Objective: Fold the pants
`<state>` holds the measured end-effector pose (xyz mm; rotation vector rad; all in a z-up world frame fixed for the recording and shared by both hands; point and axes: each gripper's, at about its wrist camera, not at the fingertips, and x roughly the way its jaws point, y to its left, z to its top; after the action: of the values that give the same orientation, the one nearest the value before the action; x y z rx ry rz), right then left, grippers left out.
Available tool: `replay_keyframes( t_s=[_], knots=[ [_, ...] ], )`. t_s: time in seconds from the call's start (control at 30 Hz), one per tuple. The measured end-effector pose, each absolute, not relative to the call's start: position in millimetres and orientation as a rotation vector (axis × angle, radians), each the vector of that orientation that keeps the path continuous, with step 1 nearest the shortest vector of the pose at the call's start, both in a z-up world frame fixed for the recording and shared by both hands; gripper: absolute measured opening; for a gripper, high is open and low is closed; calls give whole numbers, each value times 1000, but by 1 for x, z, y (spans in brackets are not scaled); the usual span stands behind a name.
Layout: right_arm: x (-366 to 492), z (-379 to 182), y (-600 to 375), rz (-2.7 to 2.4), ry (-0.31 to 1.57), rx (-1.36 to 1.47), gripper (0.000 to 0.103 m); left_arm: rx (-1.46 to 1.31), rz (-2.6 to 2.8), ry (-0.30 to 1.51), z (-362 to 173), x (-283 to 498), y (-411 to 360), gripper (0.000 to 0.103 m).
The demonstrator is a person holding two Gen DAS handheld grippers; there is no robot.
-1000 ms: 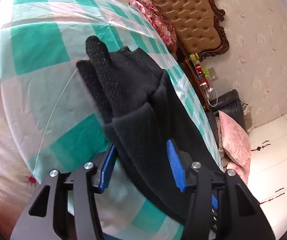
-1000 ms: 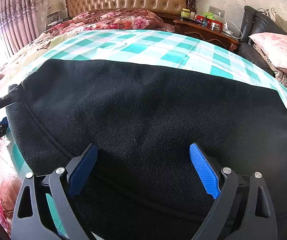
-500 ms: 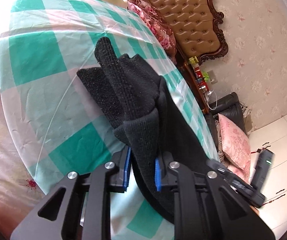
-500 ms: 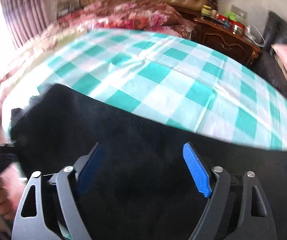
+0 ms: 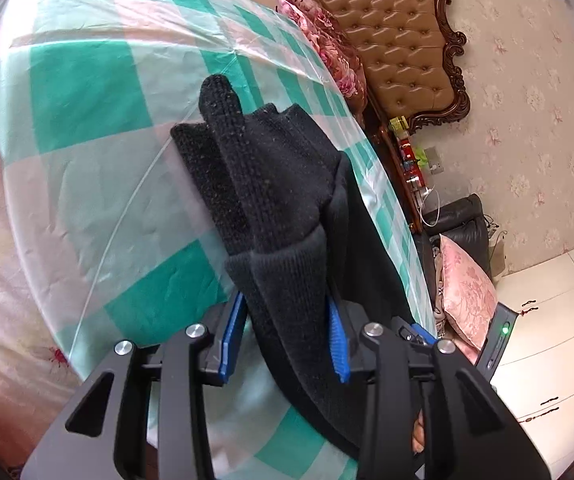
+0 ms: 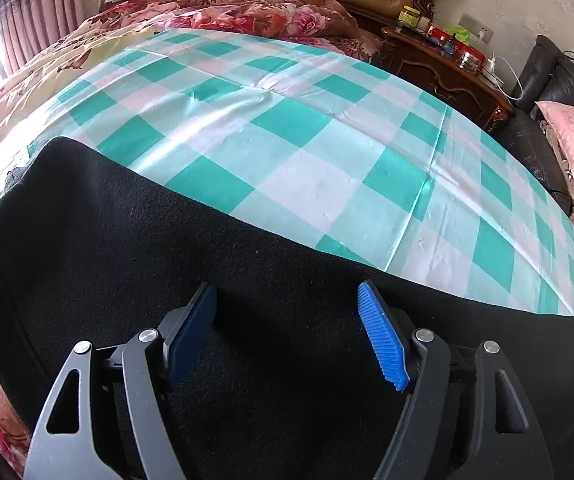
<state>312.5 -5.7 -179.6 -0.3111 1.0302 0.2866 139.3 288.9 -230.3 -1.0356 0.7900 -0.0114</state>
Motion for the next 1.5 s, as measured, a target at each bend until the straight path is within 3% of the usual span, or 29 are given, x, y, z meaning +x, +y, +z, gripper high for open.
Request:
replay_keyframes(
  t_s=[0.03, 0.13, 0.57, 0.83, 0.97, 1.07, 1.2, 1.27, 1.3, 1.33, 1.4, 1.5],
  knots=[
    [313, -179, -6, 288, 1031, -307, 70, -1038, -8, 790, -230, 140, 289, 27],
    [313, -168, -24, 333, 1042, -193, 71, -1023, -15, 775, -227, 140, 287, 20],
    [268, -142, -153, 317, 1062, 166, 87, -512, 134, 773, -137, 149, 218, 16],
    [256, -123, -248, 324, 1053, 493, 88, 166, 177, 652, -77, 150, 56, 15],
    [251, -120, -293, 270, 1026, 611, 88, 467, 79, 564, -99, 130, -48, 15],
    [246, -125, -313, 245, 1031, 640, 88, 714, -56, 506, -148, 94, -114, 15],
    [241, -143, -332, 250, 1071, 690, 88, 833, -121, 535, -188, 78, -137, 20],
    [240, -149, -338, 265, 1082, 716, 88, 827, -105, 533, -187, 78, -133, 28],
    [240, -151, -338, 272, 1087, 723, 88, 822, -95, 536, -186, 80, -131, 39],
    [240, -153, -338, 280, 1092, 729, 88, 833, -87, 534, -185, 82, -131, 44],
    [242, -156, -335, 308, 1105, 741, 88, 883, -87, 525, -188, 85, -137, 45],
    [242, -158, -323, 371, 1134, 733, 89, 997, -105, 513, -196, 89, -149, 56]
  ],
)
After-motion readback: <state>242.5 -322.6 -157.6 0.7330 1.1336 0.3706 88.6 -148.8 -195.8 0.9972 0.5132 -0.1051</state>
